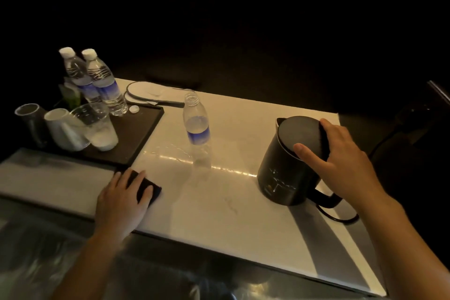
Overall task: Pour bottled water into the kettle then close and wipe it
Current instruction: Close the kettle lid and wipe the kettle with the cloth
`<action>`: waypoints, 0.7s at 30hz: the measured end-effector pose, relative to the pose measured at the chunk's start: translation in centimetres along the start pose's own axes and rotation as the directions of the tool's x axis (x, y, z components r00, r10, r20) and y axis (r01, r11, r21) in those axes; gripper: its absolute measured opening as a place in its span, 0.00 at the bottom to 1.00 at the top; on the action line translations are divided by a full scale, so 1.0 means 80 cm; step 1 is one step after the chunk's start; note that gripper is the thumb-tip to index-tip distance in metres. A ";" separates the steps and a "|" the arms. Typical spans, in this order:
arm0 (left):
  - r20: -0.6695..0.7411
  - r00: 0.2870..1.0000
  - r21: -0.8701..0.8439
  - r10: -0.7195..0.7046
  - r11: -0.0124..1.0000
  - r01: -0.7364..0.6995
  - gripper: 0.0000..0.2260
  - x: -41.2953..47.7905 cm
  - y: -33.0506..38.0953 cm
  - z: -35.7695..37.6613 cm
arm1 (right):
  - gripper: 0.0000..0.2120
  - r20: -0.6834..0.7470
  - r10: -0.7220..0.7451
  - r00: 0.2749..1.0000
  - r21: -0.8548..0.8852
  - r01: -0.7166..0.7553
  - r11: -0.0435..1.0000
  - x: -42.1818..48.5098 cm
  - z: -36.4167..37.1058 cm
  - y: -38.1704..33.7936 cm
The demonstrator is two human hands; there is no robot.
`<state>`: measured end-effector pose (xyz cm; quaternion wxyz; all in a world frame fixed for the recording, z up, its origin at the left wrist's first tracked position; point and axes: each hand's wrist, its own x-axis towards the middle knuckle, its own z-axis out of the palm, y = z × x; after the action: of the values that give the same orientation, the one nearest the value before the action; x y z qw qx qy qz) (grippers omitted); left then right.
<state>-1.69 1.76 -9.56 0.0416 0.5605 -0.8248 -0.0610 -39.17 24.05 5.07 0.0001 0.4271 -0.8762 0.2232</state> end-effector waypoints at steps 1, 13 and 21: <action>0.050 0.999 0.053 0.016 0.998 -0.019 0.27 0.000 -0.003 0.006 | 0.45 -0.008 -0.003 1.000 0.003 0.003 1.000 -0.001 0.001 0.000; -0.220 0.941 -0.612 -0.258 0.788 0.073 0.09 -0.055 0.089 0.011 | 0.44 -0.053 0.002 0.999 0.025 -0.001 1.000 -0.009 0.003 -0.003; 0.110 0.978 -0.956 -0.176 -0.289 0.056 0.14 -0.104 0.342 -0.054 | 0.43 -0.060 0.090 0.994 -0.037 -0.093 0.995 -0.020 0.010 -0.022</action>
<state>-23.17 19.20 -1.27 0.4967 0.3831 -0.3861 -0.6764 -36.70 23.98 4.71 0.0238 0.3797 -0.8988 0.2178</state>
